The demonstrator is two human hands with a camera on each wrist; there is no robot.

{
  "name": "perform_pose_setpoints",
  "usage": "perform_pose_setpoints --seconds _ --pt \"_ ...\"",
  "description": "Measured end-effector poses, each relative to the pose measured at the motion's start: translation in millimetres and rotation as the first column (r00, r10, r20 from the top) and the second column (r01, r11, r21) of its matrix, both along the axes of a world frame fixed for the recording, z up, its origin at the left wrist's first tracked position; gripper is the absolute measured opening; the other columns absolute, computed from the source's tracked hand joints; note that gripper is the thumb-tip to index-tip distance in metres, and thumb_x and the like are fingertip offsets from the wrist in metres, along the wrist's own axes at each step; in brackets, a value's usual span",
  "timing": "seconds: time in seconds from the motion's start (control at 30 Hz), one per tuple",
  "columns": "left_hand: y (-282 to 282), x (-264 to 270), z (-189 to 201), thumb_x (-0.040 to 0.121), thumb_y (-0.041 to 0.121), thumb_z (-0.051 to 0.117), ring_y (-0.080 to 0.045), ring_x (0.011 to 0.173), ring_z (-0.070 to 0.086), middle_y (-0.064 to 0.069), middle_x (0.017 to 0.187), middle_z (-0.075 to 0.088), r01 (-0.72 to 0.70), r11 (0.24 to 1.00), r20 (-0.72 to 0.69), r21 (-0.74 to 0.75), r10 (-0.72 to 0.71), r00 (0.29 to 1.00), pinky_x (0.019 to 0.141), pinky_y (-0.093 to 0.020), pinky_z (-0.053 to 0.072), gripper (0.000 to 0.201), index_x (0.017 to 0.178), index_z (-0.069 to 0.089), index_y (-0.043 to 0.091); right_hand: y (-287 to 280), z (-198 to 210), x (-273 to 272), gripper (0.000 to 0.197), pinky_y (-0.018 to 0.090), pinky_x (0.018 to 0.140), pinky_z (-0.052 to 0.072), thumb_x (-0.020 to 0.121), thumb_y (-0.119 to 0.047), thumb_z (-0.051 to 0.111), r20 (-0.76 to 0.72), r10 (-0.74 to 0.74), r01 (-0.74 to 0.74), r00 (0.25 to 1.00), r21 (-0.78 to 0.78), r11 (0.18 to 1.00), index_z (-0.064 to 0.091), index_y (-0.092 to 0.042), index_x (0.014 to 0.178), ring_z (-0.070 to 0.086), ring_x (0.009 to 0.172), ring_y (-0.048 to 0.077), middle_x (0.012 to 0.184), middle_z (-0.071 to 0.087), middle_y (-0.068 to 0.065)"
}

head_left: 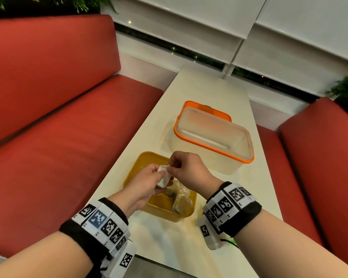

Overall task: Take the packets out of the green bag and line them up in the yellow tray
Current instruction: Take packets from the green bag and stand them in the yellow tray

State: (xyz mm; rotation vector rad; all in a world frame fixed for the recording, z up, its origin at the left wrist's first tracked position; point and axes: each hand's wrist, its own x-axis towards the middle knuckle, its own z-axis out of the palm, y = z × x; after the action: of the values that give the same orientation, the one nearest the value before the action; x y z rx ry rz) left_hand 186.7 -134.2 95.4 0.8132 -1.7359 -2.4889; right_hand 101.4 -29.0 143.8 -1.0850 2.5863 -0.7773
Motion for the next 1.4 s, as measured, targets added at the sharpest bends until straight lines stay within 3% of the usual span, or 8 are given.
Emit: perform_pose_setpoints --seconds 0.1,0.3,0.4,0.6,0.7,0.87,1.2,1.4 --pt "0.3 0.0 0.2 0.099 0.013 0.044 -0.022 0.083 0.067 -0.014 0.097 0.066 0.007 1.000 -0.004 -0.009 -0.007 1.000 0.070 -0.031 0.053 0.010 0.093 0.052 0.013 0.1 -3.6 2.8 0.003 0.033 0.062 0.048 0.081 -0.012 0.059 -0.049 0.033 -0.032 0.998 0.018 0.999 0.062 -0.013 0.082 0.058 0.069 0.020 0.072 0.063 0.002" --pt "-2.2 1.7 -5.4 0.095 0.013 0.051 -0.019 0.084 0.059 -0.008 0.089 0.063 0.030 0.991 0.030 -0.129 -0.026 0.999 0.074 -0.030 0.049 0.010 0.088 0.055 0.019 0.7 -8.8 0.6 0.008 0.020 0.054 0.037 0.081 -0.009 0.058 -0.024 0.035 -0.034 0.999 0.054 0.998 0.064 -0.012 0.085 0.049 0.064 0.013 0.063 0.051 -0.010" --pt "-4.8 3.1 -10.1 0.090 0.012 0.057 -0.018 0.080 0.054 -0.007 0.085 0.062 0.031 0.981 0.056 -0.193 -0.021 0.998 0.076 -0.034 0.041 0.009 0.092 0.059 0.021 1.0 -14.2 -2.3 0.010 0.024 0.055 0.036 0.081 -0.010 0.057 -0.014 0.052 -0.048 0.999 0.200 0.979 0.065 -0.013 0.085 0.048 0.069 0.016 0.068 0.052 -0.005" --pt "-8.7 5.5 -11.9 0.089 0.013 0.059 -0.020 0.103 0.062 -0.007 0.103 0.067 0.041 0.972 0.073 -0.233 -0.024 0.997 0.088 -0.035 0.048 0.009 0.091 0.059 0.022 3.1 -33.2 -5.8 0.010 0.028 0.064 0.043 0.079 -0.011 0.054 -0.039 0.024 -0.008 0.999 0.374 0.927 0.061 -0.019 0.081 0.055 0.078 0.023 0.085 0.064 0.004" --pt "-8.4 5.2 -12.0 0.090 0.013 0.059 -0.019 0.103 0.063 -0.007 0.105 0.067 0.041 0.974 0.068 -0.221 -0.026 0.997 0.090 -0.034 0.048 0.009 0.090 0.058 0.022 4.1 -36.5 -7.8 0.012 0.032 0.071 0.046 0.080 -0.014 0.051 -0.084 0.006 0.033 0.996 0.446 0.894 0.060 -0.019 0.086 0.055 0.081 0.023 0.085 0.061 0.002" --pt "-5.9 5.0 -10.9 0.091 0.011 0.057 -0.018 0.103 0.063 -0.007 0.108 0.065 0.036 0.980 0.061 -0.197 -0.025 0.998 0.090 -0.031 0.046 0.008 0.091 0.058 0.019 6.1 -40.5 -8.4 0.014 0.036 0.078 0.038 0.083 -0.012 0.047 -0.148 0.045 0.042 0.988 0.535 0.844 0.056 -0.023 0.085 0.047 0.078 0.021 0.079 0.052 -0.003" --pt "-11.9 3.9 -9.1 0.090 0.011 0.059 -0.017 0.101 0.063 -0.006 0.102 0.065 0.029 0.983 0.053 -0.184 -0.020 0.998 0.090 -0.031 0.047 0.007 0.093 0.058 0.018 5.8 -32.7 -6.9 0.014 0.036 0.078 0.032 0.081 -0.016 0.051 -0.187 0.051 0.064 0.981 0.559 0.826 0.060 -0.022 0.090 0.055 0.090 0.024 0.087 0.061 -0.001" --pt "-16.1 8.1 -5.1 0.090 0.012 0.059 -0.018 0.100 0.064 -0.009 0.104 0.067 0.023 0.977 0.013 -0.213 -0.020 1.000 0.084 -0.027 0.049 0.006 0.095 0.059 0.016 45.6 17.8 -1.0 0.006 0.032 0.073 0.040 0.080 -0.028 0.063 -0.111 -0.135 0.163 0.985 0.298 0.941 0.058 -0.026 0.082 0.055 0.080 0.018 0.081 0.062 -0.006"
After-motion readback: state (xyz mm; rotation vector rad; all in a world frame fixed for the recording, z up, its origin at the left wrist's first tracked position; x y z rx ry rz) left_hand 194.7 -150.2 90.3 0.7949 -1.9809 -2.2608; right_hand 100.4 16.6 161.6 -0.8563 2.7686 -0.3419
